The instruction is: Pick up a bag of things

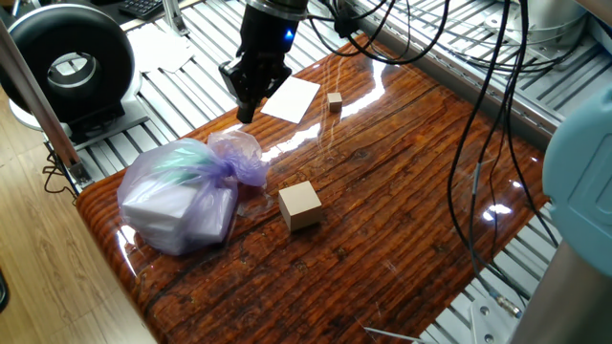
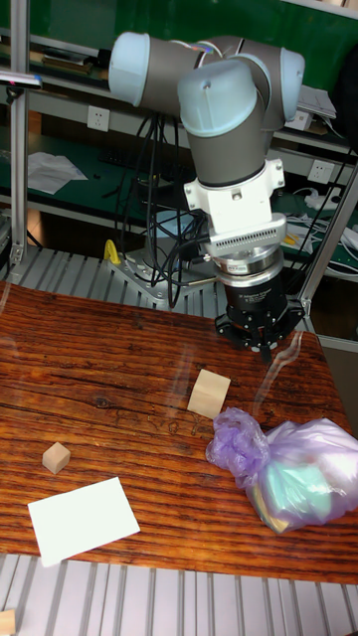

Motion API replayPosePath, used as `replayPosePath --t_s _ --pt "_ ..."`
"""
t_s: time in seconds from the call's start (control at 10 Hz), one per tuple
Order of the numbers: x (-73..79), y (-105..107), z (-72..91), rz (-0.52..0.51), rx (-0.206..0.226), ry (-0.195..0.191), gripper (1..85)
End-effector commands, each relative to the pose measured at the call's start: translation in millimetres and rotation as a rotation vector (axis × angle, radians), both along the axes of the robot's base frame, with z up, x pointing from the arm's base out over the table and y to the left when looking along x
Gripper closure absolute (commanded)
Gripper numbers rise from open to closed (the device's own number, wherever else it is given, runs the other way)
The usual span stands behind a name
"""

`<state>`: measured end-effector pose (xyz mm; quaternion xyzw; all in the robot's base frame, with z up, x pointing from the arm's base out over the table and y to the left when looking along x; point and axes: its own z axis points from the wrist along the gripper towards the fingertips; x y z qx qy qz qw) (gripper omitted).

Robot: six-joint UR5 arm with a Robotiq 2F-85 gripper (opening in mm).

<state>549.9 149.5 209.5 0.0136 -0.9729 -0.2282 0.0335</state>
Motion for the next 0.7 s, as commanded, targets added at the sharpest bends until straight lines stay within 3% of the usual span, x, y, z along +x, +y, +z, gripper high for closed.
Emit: replayPosePath --t_s 0.0,0.3,0.6 --pt "-2.6 -4.1 4.3 -0.002 0.003 0.011 84.3" --pt "-0.7 0.0 4.4 0.004 0.013 0.003 84.3" --pt "1.6 -9.0 -5.1 0.002 -0.048 0.002 84.3"
